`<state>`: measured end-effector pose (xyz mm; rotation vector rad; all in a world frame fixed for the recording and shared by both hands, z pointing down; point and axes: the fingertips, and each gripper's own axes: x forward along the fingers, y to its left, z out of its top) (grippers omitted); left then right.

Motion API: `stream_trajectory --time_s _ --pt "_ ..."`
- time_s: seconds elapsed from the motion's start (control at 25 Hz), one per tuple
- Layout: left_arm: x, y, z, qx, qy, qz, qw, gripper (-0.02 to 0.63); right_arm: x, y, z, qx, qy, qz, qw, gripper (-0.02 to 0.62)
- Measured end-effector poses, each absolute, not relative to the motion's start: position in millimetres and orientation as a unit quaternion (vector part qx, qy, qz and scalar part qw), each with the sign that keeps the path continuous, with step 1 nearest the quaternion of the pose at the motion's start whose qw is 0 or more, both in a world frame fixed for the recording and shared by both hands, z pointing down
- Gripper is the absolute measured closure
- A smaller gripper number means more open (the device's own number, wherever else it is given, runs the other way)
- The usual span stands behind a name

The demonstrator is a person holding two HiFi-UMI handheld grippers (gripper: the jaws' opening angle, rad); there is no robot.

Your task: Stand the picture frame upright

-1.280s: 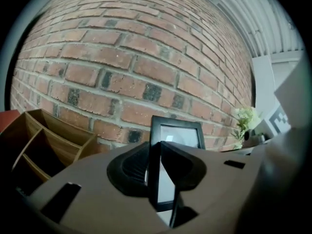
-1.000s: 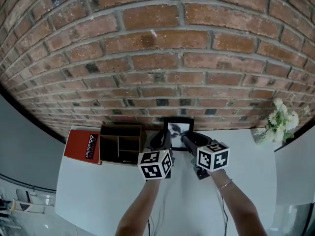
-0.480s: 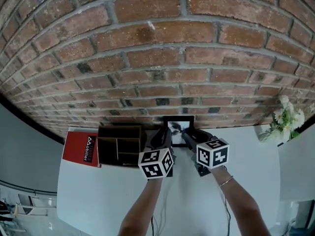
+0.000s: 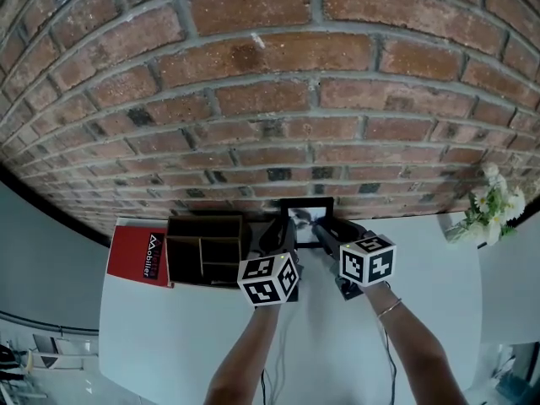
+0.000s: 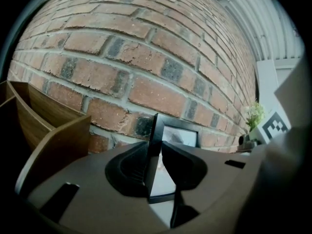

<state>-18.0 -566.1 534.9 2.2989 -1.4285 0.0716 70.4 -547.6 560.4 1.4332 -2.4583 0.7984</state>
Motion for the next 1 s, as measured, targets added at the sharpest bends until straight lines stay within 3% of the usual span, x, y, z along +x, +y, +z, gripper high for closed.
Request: stream_trajectory --time_s 1.0 --pt "-24 -500 512 0.825 -0.524 0.068 0.198 0.533 94 -476 528 0.542 -0.798 0.248 0.087 0.472"
